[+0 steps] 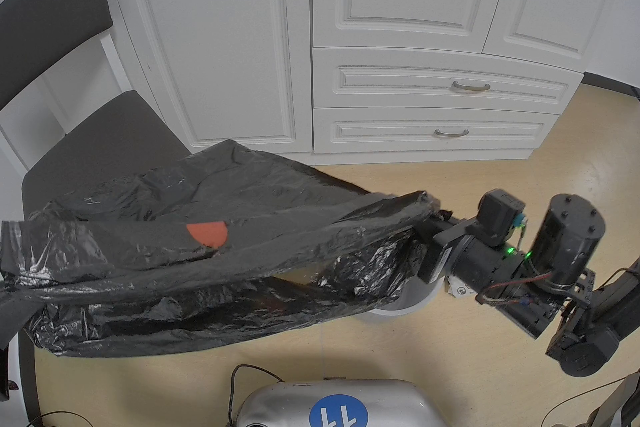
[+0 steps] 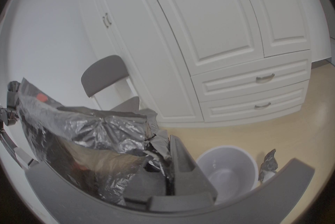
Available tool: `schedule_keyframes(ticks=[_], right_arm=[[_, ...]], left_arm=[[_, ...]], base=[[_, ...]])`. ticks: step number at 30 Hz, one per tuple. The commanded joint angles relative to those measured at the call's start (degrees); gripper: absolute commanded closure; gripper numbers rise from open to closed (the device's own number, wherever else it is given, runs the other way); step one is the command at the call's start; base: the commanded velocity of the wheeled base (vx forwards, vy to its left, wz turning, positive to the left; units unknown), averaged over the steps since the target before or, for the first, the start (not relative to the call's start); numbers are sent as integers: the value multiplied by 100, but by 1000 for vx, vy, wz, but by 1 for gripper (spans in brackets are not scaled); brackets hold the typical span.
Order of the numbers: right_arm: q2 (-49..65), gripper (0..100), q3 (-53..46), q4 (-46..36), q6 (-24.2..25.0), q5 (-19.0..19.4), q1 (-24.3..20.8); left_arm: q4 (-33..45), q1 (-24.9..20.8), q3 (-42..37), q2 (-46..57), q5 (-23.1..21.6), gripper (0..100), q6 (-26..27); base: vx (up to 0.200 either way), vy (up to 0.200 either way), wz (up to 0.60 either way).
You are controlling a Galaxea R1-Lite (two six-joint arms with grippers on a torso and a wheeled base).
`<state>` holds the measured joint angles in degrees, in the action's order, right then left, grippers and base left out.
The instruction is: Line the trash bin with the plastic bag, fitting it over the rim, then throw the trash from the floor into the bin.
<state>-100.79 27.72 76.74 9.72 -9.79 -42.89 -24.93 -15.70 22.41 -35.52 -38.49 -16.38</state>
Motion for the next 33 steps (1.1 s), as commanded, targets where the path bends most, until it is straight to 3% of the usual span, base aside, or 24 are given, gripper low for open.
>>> schedule_keyframes(ticks=[1, 5, 6, 9, 10, 12, 13, 16, 21, 26, 33], right_arm=[[991, 100, -56, -256, -128, 3, 254], [1668, 100, 5, -854, -339, 21, 395], [1993, 100, 40, -1144, -435, 21, 448], [1993, 100, 40, -1144, -435, 21, 448], [2758, 100, 146, -1935, -611, 21, 571], [3083, 100, 207, -2269, -646, 21, 588], [3417, 100, 278, -2655, -673, 21, 588], [3927, 100, 427, -3297, -761, 12, 588], [4498, 100, 568, -3991, -1042, -41, 606], [4683, 100, 453, -4079, -1437, -58, 650], [4621, 100, 427, -4826, -1543, 21, 975]], left_arm=[[-3, -337, 159, -561, -1, 100, -75], [41, -750, 721, -1299, 60, 100, -75], [58, -1058, 967, -1677, 201, 100, -67], [58, -1058, 967, -1677, 201, 100, -67], [58, -2025, 1495, -2653, 1361, 100, -23], [58, -2376, 1723, -3066, 1968, 100, -23], [58, -2701, 1952, -3488, 2565, 100, -14], [50, -3035, 2242, -4015, 3216, 100, -14], [-21, -3194, 2505, -4498, 3435, 100, -102], [-38, -3343, 2734, -4824, 3453, 100, -506], [-372, -3466, 2839, -5465, 3743, 100, -954]], base=[[0, 0, 0], [0, 0, 0], [0, 0, 0], [0, 0, 0], [0, 0, 0], [0, 0, 0], [0, 0, 0], [0, 0, 0], [0, 0, 0], [0, 0, 0], [0, 0, 0]])
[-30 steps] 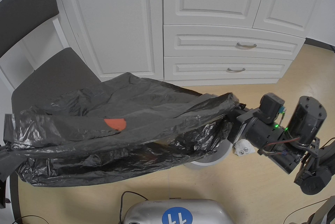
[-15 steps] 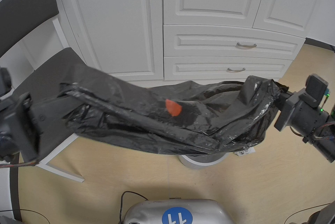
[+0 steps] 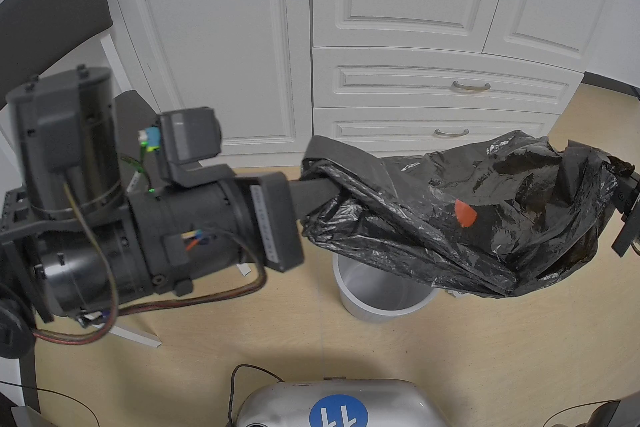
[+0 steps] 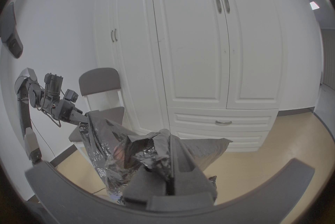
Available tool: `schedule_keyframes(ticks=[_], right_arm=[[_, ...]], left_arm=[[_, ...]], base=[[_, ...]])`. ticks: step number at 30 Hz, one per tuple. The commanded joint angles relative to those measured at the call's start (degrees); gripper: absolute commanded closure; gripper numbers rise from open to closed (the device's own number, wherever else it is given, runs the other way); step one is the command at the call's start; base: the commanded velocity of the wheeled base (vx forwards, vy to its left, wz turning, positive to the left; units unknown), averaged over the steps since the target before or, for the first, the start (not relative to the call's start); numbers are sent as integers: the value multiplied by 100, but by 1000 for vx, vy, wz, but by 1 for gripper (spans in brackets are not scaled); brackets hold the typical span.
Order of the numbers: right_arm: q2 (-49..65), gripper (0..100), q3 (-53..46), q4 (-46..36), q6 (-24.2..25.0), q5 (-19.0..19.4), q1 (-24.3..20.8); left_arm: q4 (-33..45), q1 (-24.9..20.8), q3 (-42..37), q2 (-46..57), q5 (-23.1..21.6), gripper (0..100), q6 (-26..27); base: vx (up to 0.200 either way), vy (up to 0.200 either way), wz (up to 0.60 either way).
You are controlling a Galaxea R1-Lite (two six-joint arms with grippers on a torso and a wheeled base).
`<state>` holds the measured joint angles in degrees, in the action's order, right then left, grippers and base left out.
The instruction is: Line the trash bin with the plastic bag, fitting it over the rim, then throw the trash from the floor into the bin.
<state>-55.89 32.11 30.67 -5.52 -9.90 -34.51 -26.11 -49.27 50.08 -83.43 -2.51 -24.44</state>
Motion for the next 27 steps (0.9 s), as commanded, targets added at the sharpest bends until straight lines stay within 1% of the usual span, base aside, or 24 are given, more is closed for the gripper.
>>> schedule_keyframes(ticks=[1, 3, 7, 9, 13, 15, 20, 22, 27], right_arm=[[105, 100, -21, -272, -19, 41, 138], [35, 100, -38, -316, -19, 93, 138], [-159, 100, -91, -325, -19, 155, 138], [-264, 100, -126, -325, -19, 155, 146], [-554, 100, -179, -325, -19, 155, 146], [-879, 100, -179, -316, -10, 164, 155], [-1451, 100, -179, -246, 42, 190, 155], [-1688, 100, -188, -228, 51, 243, 155], [-2136, 100, -214, -167, 69, 542, 146]], left_arm=[[-403, -117, 46, -771, 190, 100, -210], [-570, -135, 37, -912, 207, 100, -395], [-650, -135, 116, -1219, 146, 100, -896], [-650, -126, 151, -1413, 146, 100, -1001], [-658, -117, 204, -1791, 146, 100, -1010], [-658, -82, 292, -2037, 146, 100, -1019], [-650, -3, 345, -2265, 146, 100, -1027], [-658, 41, 345, -2362, 146, 100, -1027], [-693, 225, 353, -2757, 146, 100, -1124]], base=[[0, 0, 0], [0, 0, 0], [0, 0, 0], [0, 0, 0], [0, 0, 0], [0, 0, 0], [0, 0, 0], [0, 0, 0], [0, 0, 0]])
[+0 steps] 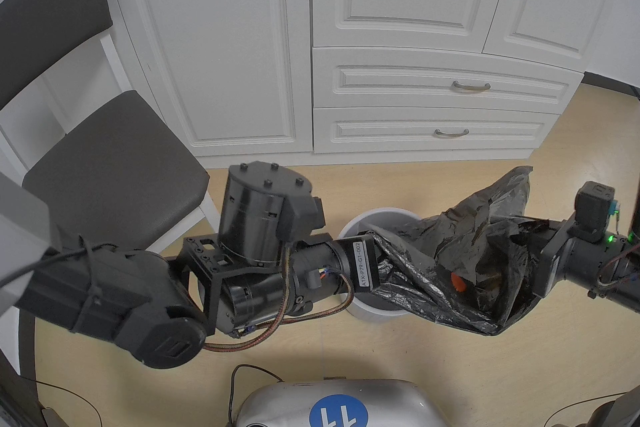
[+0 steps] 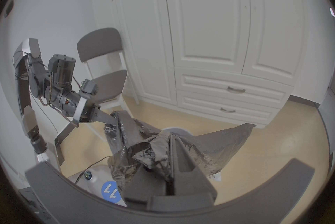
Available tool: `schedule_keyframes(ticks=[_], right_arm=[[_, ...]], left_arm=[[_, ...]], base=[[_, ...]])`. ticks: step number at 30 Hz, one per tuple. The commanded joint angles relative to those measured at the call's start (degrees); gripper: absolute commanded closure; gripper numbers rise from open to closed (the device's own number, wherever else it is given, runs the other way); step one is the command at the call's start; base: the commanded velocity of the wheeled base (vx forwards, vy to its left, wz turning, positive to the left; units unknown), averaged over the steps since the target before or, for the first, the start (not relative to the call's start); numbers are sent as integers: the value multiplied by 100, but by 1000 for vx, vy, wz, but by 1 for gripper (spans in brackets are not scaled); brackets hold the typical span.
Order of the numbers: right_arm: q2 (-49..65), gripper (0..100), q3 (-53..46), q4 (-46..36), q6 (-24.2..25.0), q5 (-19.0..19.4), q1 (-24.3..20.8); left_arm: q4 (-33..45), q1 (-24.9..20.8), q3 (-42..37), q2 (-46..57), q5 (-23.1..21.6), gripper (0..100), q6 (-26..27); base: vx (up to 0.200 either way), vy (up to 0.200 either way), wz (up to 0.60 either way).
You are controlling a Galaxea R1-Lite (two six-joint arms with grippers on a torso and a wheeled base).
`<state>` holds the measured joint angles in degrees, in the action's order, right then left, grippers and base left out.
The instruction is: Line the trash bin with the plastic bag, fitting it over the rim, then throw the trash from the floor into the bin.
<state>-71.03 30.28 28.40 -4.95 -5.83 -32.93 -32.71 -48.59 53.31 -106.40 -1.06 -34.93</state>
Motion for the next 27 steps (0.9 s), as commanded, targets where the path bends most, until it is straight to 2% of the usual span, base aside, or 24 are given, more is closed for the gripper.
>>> schedule_keyframes(ticks=[1, 5, 10, 12, 15, 19, 21, 22, 27], right_arm=[[-736, 100, -57, 130, 12, 170, -47], [-1193, 100, -286, 693, 3, 196, -144], [-2107, 100, -471, 1765, 108, 196, -460], [-2248, 100, -471, 1932, 170, 196, -504], [-3092, 100, -409, 2943, 723, 187, -724], [-3716, 100, -268, 3743, 1005, 117, -821], [-3804, 100, -224, 3830, 1013, 108, -829], [-3848, 100, -137, 3901, 1022, 29, -829], [-3742, 100, 268, 3690, 1013, -59, -812]], left_arm=[[-113, 192, 22, -557, -8, 100, -128], [-640, 280, -110, -795, -79, 100, -128], [-1326, 465, -515, -865, -448, 100, -67], [-1423, 509, -567, -874, -500, 100, -58], [-1950, 763, -936, -821, -790, 100, 65], [-2600, 948, -1323, -839, -1151, 100, 205], [-2759, 966, -1420, -856, -1221, 100, 205], [-3128, 974, -1604, -891, -1327, 100, 205], [-3717, 1010, -1789, -1067, -1353, 100, 205]], base=[[0, 0, 0], [0, 0, 0], [0, 0, 0], [0, 0, 0], [0, 0, 0], [0, 0, 0], [0, 0, 0], [0, 0, 0], [0, 0, 0]])
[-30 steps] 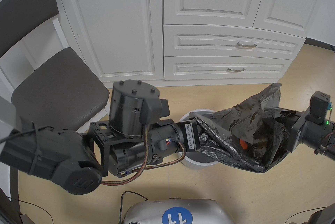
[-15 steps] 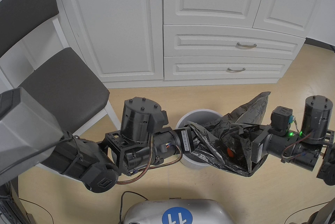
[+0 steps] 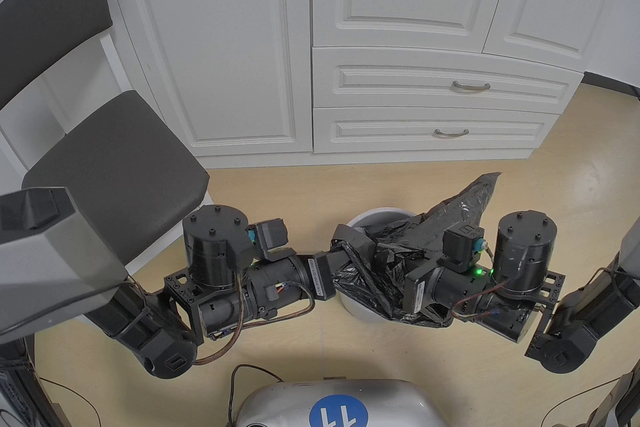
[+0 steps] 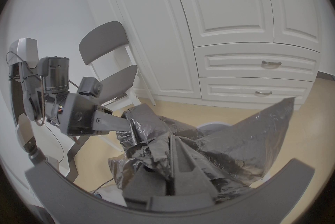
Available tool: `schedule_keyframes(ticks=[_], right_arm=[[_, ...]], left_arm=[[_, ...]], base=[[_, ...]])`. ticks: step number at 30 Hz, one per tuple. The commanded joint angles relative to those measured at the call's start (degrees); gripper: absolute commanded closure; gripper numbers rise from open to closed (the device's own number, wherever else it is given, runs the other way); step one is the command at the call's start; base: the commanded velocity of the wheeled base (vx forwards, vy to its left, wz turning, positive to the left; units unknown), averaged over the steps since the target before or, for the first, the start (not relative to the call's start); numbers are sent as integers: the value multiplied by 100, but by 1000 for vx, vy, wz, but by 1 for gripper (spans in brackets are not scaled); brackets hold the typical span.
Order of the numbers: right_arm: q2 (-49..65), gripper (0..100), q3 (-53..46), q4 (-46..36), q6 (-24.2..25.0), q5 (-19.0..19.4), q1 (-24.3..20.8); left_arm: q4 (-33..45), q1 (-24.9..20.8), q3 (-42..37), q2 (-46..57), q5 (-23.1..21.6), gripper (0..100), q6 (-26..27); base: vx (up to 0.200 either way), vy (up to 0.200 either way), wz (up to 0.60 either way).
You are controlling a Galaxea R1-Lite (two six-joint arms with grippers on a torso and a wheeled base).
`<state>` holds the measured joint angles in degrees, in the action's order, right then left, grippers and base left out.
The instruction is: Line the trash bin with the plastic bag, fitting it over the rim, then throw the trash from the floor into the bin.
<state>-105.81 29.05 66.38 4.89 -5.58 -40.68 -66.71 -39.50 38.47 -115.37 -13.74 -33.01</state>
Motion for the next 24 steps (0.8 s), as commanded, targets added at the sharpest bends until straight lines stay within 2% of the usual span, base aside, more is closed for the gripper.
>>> schedule_keyframes(ticks=[1, 2, 4, 5, 7, 10, 13, 14, 15, 21, 24], right_arm=[[-247, 100, 637, -415, 39, -101, -45], [-238, 100, 769, -600, 39, -136, -45], [-124, 100, 1366, -1399, 56, -444, -45], [-115, 100, 1446, -1496, 74, -488, -45], [-124, 100, 2140, -2199, 583, -857, -63], [-141, 100, 2465, -2648, 1076, -1173, -230], [-132, 100, 2500, -2744, 1164, -1261, -265], [-106, 100, 2588, -2894, 1339, -1472, -344], [-88, 100, 2597, -2902, 1410, -1525, -370], [-115, 100, 2588, -2920, 1515, -1560, -467], [-194, 100, 2623, -2911, 1515, -1551, -485]], left_arm=[[-413, 109, -314, -223, -85, 100, 14], [-440, 118, -323, -240, -85, 100, 14], [-475, 118, -358, -258, -94, 100, 14], [-475, 118, -376, -267, -94, 100, 14], [-571, 91, -543, -258, -103, 100, 23], [-879, 74, -639, -293, -103, 100, 14], [-976, 65, -666, -310, -103, 100, 14], [-1319, 47, -806, -372, -94, 100, 5], [-1442, 47, -868, -398, -103, 100, -3], [-2092, -76, -1096, -838, -94, 100, -74], [-2101, -155, -1052, -1014, -85, 100, -83]], base=[[0, 0, 0], [0, 0, 0], [0, 0, 0], [0, 0, 0], [0, 0, 0], [0, 0, 0], [0, 0, 0], [0, 0, 0], [0, 0, 0], [0, 0, 0], [0, 0, 0]])
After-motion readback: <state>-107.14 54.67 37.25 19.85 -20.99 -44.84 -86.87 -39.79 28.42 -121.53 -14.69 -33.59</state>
